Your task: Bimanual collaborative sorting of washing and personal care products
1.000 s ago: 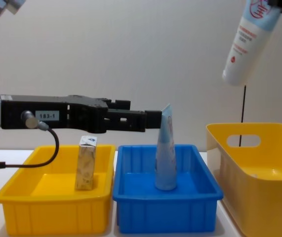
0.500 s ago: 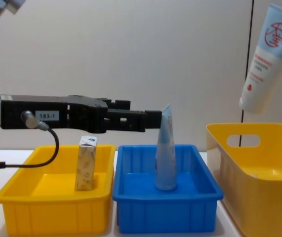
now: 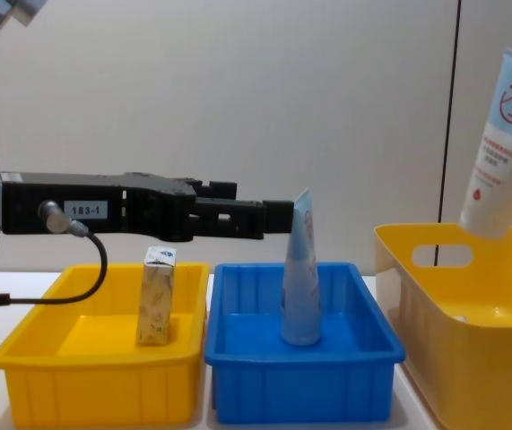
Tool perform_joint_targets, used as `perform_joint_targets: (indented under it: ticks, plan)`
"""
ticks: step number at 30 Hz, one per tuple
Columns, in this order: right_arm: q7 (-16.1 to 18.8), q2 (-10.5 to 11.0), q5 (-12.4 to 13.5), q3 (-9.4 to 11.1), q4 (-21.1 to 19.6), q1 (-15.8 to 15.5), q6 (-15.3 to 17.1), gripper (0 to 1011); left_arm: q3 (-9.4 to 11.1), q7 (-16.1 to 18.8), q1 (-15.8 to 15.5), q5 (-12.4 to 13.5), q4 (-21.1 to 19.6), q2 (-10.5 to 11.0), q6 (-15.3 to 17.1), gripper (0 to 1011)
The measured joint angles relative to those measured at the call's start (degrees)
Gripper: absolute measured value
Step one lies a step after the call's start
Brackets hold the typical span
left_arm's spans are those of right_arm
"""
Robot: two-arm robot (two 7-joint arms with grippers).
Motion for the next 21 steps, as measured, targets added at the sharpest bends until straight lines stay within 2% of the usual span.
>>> perform_joint_targets:
  ticks: [6, 7, 9, 10, 13, 16, 17, 21]
  plan:
    - [-0.15, 0.03, -0.49, 0.05, 0.65, -0.11, -0.39, 142, 0.0, 0.0, 0.0, 0.0, 0.0, 0.0, 0.0, 1002]
    - [-0.18, 0.03, -0.56, 0.05, 0.76, -0.13, -0.44, 200, 0.0, 0.0, 0.0, 0.0, 0.0, 0.0, 0.0, 1002]
    - [-0.2, 0.03, -0.65, 0.06, 0.86, -0.15, -0.49, 238, 0.0, 0.0, 0.0, 0.0, 0.0, 0.0, 0.0, 1002]
    - [-0.21, 0.03, -0.68, 0.07, 0.9, -0.17, -0.52, 292, 0.0, 0.0, 0.0, 0.0, 0.0, 0.0, 0.0, 1002]
    - [-0.26, 0.03, -0.83, 0.09, 1.07, -0.19, -0.6, 349, 0.0, 0.0, 0.0, 0.0, 0.0, 0.0, 0.0, 1002]
    - [-0.29, 0.03, -0.91, 0.11, 1.17, -0.2, -0.65, 482, 0.0, 0.0, 0.0, 0.0, 0.0, 0.0, 0.0, 1002]
    - [-0.3, 0.03, -0.93, 0.12, 1.2, -0.21, -0.67, 482, 0.0, 0.0, 0.0, 0.0, 0.0, 0.0, 0.0, 1002]
    - [-0.33, 0.03, -0.99, 0.12, 1.33, -0.23, -0.74, 640, 0.0, 0.0, 0.0, 0.0, 0.0, 0.0, 0.0, 1002]
